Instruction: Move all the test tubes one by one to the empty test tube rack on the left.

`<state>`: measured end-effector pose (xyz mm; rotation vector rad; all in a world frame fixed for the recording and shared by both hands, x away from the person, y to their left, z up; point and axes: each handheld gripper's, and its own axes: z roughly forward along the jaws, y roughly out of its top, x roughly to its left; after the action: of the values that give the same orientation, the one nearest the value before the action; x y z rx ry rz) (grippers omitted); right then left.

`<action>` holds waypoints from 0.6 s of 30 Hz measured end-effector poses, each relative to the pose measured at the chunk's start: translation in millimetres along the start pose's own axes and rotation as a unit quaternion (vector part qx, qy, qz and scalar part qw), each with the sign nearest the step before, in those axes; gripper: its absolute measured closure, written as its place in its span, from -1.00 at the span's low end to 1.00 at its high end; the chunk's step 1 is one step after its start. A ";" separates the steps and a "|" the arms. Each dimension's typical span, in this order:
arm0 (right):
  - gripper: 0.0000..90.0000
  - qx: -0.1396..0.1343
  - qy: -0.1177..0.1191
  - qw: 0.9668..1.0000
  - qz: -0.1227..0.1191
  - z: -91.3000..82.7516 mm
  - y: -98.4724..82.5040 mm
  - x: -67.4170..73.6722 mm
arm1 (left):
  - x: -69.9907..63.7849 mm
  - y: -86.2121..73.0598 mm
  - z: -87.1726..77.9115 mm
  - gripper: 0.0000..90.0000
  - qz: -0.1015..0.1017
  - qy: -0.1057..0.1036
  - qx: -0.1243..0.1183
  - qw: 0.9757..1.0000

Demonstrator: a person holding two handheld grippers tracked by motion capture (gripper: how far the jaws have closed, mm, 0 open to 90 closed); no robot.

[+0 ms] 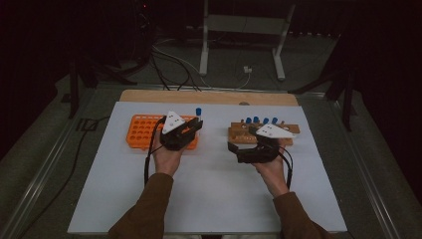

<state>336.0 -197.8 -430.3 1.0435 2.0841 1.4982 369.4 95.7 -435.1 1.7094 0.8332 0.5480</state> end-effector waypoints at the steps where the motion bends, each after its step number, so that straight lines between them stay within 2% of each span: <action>1: -1.00 0.001 0.000 1.000 0.001 -2.2 -1.9 -1.3 | 2.7 -1.7 -0.2 0.73 -0.002 0.005 0.002 1.000; 5: -1.00 0.009 -0.005 1.000 0.002 -10.7 -6.3 -4.0 | 12.6 -11.2 -0.5 0.73 -0.019 0.017 0.006 1.000; 11: -1.00 0.013 -0.012 1.000 -0.013 -23.5 -16.3 -3.8 | 18.7 -24.6 -0.1 0.73 -0.010 0.038 0.007 0.999; 14: -1.00 0.012 -0.017 1.000 -0.010 -28.0 -20.6 -6.0 | 20.7 -28.0 1.3 0.73 -0.020 0.036 0.006 0.999; 18: -1.00 0.011 -0.020 1.000 -0.004 -31.1 -26.7 -10.7 | 20.2 -30.3 3.8 0.73 -0.017 0.034 0.004 0.999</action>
<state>312.9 -230.2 -444.8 1.0642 2.0798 1.4408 377.4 113.3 -466.2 1.6892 0.9127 0.5843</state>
